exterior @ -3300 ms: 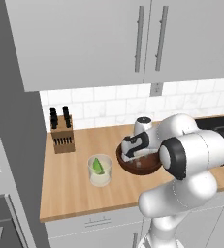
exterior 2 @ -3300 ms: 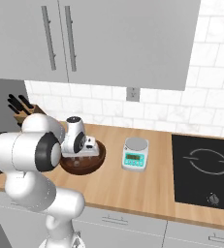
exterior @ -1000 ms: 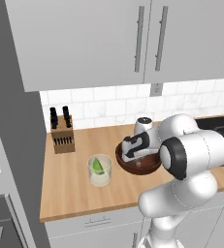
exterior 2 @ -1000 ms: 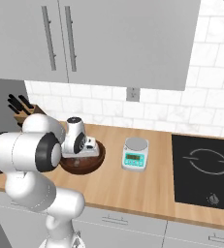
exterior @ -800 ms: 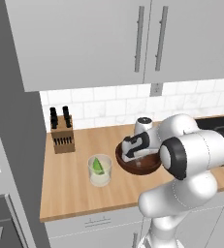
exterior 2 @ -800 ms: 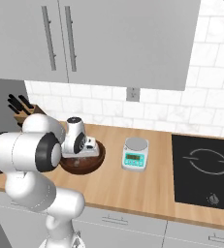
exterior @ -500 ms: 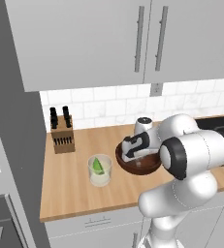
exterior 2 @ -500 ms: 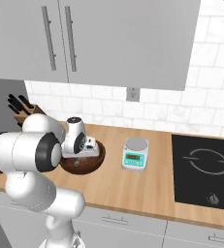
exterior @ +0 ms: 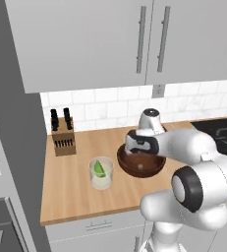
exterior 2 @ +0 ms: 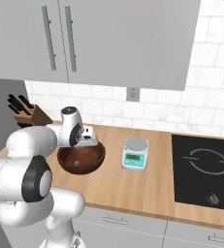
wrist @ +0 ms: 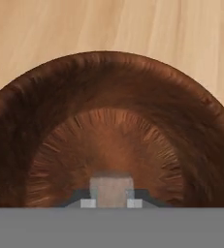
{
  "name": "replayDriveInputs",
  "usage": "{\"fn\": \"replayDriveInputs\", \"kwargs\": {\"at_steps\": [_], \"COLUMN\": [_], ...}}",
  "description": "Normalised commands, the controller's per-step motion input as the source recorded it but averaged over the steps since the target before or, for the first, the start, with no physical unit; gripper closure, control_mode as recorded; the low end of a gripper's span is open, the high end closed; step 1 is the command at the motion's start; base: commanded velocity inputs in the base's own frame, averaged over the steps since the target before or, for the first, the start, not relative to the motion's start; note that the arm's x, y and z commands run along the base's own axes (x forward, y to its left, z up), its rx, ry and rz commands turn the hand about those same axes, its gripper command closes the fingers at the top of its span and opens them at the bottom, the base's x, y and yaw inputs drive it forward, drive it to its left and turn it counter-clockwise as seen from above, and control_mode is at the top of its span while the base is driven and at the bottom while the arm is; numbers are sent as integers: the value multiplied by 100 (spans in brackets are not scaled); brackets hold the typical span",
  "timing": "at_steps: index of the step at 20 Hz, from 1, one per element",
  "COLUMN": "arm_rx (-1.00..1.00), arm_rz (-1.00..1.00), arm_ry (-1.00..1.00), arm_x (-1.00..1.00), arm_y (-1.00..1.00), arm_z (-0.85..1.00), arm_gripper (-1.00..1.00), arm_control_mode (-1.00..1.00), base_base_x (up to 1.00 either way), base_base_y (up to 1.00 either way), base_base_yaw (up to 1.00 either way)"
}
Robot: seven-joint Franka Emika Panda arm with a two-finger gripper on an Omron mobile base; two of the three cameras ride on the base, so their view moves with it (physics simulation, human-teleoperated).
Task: Grab a lemon wedge from the fridge and one ice cube from the ice bowl, and put them in the glass of lemonade.
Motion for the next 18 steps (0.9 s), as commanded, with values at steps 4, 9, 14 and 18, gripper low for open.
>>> {"fn": "replayDriveInputs", "kwargs": {"at_steps": [4,9,14,18], "arm_rx": [9,7,4,1], "arm_rz": [0,1,1,6], "arm_ry": [-21,-22,-20,-16], "arm_x": [-14,-27,-30,-41], "arm_y": [0,2,3,14], "arm_z": [59,52,39,35], "arm_gripper": [100,100,100,100], "arm_control_mode": [-100,-100,-100,-100], "base_base_x": [0,0,0,0], "base_base_y": [0,0,0,0], "base_base_yaw": [0,0,0,0]}}
